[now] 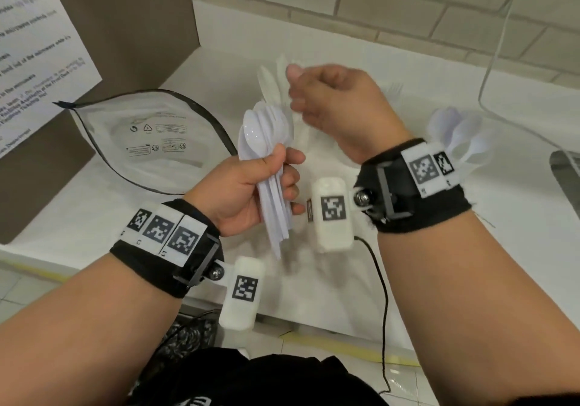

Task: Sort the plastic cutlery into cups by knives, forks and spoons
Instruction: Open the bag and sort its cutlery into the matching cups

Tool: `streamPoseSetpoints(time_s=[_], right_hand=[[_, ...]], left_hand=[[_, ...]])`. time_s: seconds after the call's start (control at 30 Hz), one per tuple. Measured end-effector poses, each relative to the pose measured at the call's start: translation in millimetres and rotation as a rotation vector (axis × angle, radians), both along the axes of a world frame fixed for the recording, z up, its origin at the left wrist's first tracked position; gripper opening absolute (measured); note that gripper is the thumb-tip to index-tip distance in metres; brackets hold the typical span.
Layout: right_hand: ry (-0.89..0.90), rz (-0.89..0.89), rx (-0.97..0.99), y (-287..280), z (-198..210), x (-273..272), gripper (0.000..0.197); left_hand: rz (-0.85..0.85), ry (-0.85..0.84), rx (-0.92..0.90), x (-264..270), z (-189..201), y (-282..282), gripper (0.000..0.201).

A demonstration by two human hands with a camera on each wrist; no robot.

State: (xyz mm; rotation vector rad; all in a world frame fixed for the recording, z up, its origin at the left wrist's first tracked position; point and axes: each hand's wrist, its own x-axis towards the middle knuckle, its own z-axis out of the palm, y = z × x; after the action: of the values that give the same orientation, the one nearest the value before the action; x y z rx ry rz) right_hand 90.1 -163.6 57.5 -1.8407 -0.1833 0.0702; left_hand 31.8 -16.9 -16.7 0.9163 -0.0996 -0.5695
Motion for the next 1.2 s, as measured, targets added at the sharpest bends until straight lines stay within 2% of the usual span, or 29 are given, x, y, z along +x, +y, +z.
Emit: streamPoseSetpoints(time_s=[0.07,0.1,0.2,0.33,0.57,0.77,0.93,1.2], right_hand=[[0.132,0.098,-0.042,-8.3,-8.9,-12.5,0.057],[0.159,0.142,-0.04,-11.8,-13.6,-18.1,0.059],[0.167,0.177,0.065,-20.8,-21.8,-30.2,0.035],[0.222,0.223,0.227,-30.6,-24.4,-36.3,0.019],[0.194,0.126,0.241,-31.5,-28.4,-40.1,0.02],[0.173,0.073,0.17,-21.4,-33.6,-45.6,0.024],[0.173,-0.021,0.215,-20.5,-34.2,-46.0,0.02],[0.122,-0.043,0.218,-25.1,-32.2,-46.1,0.017]], left_hand=[[0.043,-0.034,0.104,-0.2,1.8,-8.2,0.026],[0.051,-0.053,0.143,0.0,1.9,-11.5,0.028],[0.046,-0.073,0.193,-0.2,0.3,-17.2,0.034],[0.03,-0.064,0.119,-2.7,-0.1,-20.3,0.024],[0.039,-0.057,0.125,-2.8,-1.6,-25.8,0.027],[0.004,-0.076,0.172,-3.9,-0.4,-26.6,0.026],[0.036,-0.073,0.2,-6.9,-0.1,-25.2,0.025],[0.123,-0.083,0.275,-9.3,4.8,-31.1,0.029]])
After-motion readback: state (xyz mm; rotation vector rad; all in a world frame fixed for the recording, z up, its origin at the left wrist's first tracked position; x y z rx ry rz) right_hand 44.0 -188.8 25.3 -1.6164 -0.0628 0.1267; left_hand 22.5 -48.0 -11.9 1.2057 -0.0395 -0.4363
